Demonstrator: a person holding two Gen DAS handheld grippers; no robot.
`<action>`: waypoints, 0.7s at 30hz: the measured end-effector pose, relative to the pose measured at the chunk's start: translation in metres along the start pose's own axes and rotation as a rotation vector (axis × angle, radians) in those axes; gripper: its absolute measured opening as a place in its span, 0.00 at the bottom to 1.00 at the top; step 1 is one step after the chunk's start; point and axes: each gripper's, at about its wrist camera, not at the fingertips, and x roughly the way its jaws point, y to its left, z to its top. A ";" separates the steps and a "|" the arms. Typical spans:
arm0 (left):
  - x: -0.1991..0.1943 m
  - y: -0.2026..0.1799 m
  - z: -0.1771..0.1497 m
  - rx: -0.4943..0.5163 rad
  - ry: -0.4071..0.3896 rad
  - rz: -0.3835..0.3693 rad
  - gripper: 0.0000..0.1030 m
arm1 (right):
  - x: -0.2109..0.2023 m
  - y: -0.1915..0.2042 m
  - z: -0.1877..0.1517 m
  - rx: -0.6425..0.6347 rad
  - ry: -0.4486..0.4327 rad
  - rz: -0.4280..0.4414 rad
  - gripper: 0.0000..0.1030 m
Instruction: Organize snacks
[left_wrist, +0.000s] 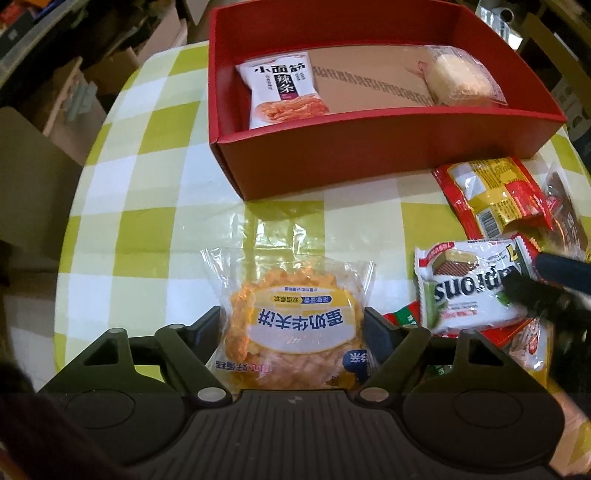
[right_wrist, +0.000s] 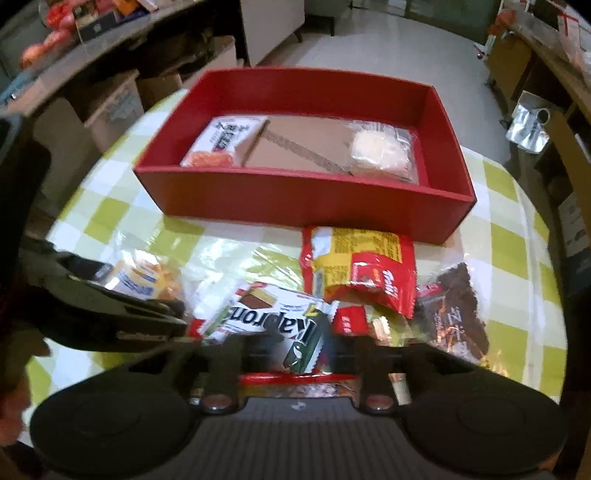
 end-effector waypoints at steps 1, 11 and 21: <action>-0.001 0.003 0.000 -0.013 0.002 -0.008 0.81 | -0.001 0.003 0.001 -0.007 -0.007 -0.003 0.85; 0.000 0.021 0.000 -0.009 0.000 -0.015 0.79 | 0.005 0.030 0.018 -0.334 -0.020 -0.055 0.86; 0.012 0.031 0.007 -0.031 0.036 -0.051 0.84 | 0.042 0.046 0.034 -0.594 0.118 0.037 0.64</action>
